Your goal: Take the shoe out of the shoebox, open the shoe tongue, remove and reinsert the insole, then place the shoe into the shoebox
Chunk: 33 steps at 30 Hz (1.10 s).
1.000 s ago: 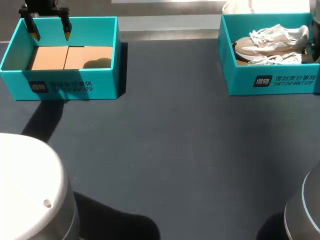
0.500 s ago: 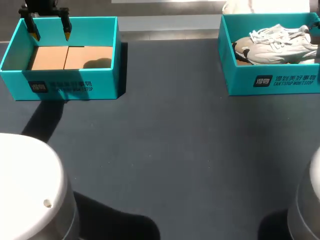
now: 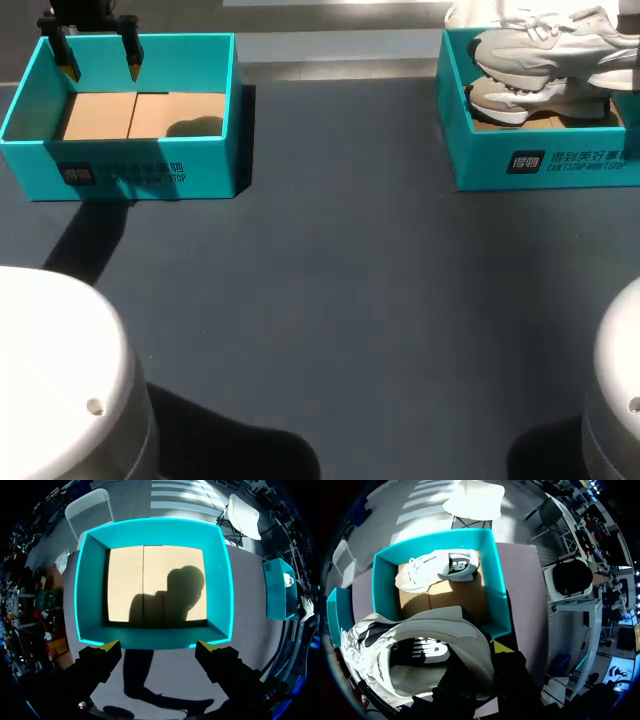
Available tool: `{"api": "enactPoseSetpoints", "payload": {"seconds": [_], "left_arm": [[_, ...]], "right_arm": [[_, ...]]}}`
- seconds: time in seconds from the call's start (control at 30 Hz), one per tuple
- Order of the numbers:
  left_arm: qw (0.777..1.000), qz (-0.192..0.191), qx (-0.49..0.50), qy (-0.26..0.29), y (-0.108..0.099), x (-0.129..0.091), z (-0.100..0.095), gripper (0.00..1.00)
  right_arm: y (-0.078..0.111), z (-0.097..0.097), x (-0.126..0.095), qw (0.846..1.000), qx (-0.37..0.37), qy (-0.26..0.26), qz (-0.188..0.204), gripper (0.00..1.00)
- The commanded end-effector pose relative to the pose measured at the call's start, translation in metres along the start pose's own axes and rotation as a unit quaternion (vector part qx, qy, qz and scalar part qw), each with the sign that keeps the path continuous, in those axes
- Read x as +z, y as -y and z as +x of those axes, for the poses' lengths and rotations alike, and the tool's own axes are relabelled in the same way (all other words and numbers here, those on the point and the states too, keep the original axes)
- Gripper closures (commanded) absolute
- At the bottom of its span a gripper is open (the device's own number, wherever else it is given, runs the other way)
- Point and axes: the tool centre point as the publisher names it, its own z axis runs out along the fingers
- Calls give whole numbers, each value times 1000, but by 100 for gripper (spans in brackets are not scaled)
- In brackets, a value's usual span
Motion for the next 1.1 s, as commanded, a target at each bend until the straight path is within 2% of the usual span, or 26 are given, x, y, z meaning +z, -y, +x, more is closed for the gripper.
{"api": "enactPoseSetpoints", "payload": {"seconds": [0.03,0.4,0.43,0.6,0.87,0.93,1.0,1.1], "left_arm": [[1000,0,0,0,0,0,0,0],[1000,0,0,0,0,0,0,0],[1000,0,0,0,0,0,0,0],[1000,0,0,0,0,0,0,0],[1000,0,0,0,0,0,0,0],[1000,0,0,0,0,0,0,0],[1000,0,0,0,0,0,0,0],[1000,0,0,0,0,0,0,0]], "right_arm": [[13,-1,-24,1000,7,-13,-27,100],[13,-1,-24,1000,7,-13,-27,100],[19,3,-29,999,10,-19,-42,100],[75,24,-55,997,26,34,-66,100],[165,87,-72,996,44,32,-74,100],[188,104,-76,995,58,17,-76,100],[210,120,-78,994,57,37,-80,100],[235,134,-79,994,60,39,-78,100]]}}
